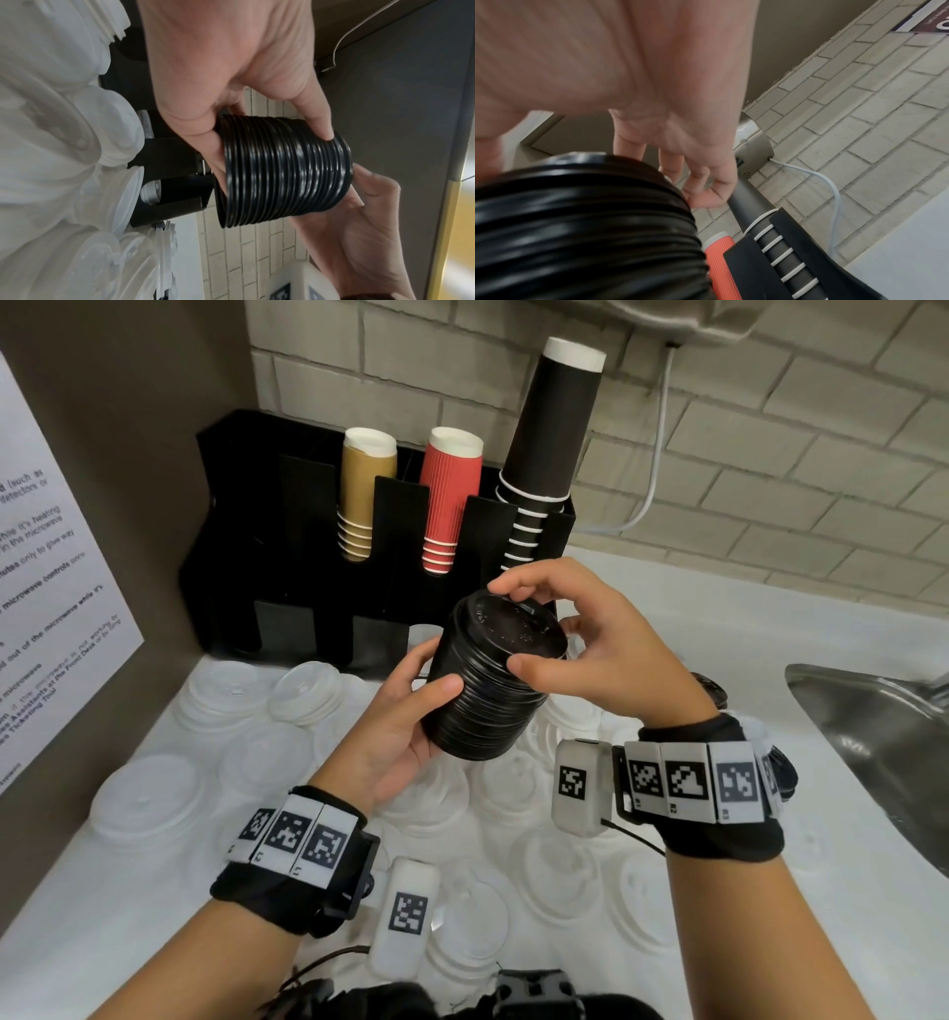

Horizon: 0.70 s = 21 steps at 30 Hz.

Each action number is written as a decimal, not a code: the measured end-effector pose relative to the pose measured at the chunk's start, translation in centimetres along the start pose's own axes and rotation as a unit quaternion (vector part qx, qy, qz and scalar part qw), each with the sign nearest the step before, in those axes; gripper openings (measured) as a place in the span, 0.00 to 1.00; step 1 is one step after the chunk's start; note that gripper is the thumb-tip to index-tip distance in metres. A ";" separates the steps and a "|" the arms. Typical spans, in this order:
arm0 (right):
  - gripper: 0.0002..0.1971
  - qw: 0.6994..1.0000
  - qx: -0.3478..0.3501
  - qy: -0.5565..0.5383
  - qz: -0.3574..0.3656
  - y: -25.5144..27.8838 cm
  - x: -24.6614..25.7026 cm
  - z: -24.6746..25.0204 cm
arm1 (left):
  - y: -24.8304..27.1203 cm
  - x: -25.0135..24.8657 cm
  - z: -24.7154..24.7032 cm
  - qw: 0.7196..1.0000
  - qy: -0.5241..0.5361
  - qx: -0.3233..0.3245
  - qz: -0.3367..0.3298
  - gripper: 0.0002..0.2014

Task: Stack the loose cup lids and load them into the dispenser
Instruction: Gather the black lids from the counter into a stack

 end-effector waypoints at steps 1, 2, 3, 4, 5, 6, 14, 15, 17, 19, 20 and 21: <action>0.24 1.000 0.000 0.002 0.002 0.0 0.0 0.0 | -0.1 0.0 -0.1 1.000 0.001 0.002 0.000 0.43; 0.24 1.000 0.000 0.003 0.004 0.0 0.0 0.0 | -0.1 0.0 -0.1 1.000 0.004 0.003 -0.001 0.44; 0.24 1.000 0.000 0.001 0.005 0.0 0.0 0.1 | -0.1 0.0 -0.2 1.000 0.008 0.004 -0.002 0.46; 0.23 1.000 -0.001 0.000 0.008 0.0 0.0 0.2 | -0.2 -0.1 -0.3 1.000 0.011 0.005 -0.003 0.47; 0.23 1.000 0.002 -0.001 0.009 0.0 0.0 0.2 | -0.2 -0.1 -0.3 1.000 0.014 0.006 -0.004 0.48; 0.23 1.000 0.007 0.000 0.011 0.0 -0.1 0.2 | -0.2 -0.2 -0.3 1.000 0.013 0.007 -0.004 0.49; 0.09 0.965 -0.220 -0.104 -0.100 -1.2 -5.6 5.4 | -0.2 -0.9 1.0 0.999 0.011 -0.035 -0.023 0.30; 0.08 0.952 -0.246 -0.092 -0.157 -1.7 -7.7 6.0 | -0.2 -1.1 1.2 0.999 0.010 -0.040 -0.026 0.27; 0.08 0.935 -0.218 -0.037 -0.278 -2.9 -12.4 6.6 | -0.3 -1.5 1.4 0.999 0.004 -0.045 -0.030 0.25; 0.11 0.920 -0.119 0.034 -0.373 -4.1 -16.8 6.2 | -0.5 -1.9 1.6 0.998 -0.002 -0.050 -0.037 0.25; 0.14 0.909 -0.061 0.078 -0.406 -4.6 -18.7 5.9 | -0.5 -2.1 1.6 0.998 -0.005 -0.052 -0.041 0.26; 0.19 0.895 -0.004 0.125 -0.428 -5.0 -20.2 5.5 | -0.6 -2.2 1.8 0.998 -0.009 -0.053 -0.044 0.28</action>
Point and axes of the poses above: each hand's wrist, its own y-axis away from the middle knuckle, its own z-axis out of the back of the hand, x = y × z, the point moved 3 cm from there along -y, towards the middle knuckle, and after that the axes turned 1 degree about -y, right-handed, at the moved point
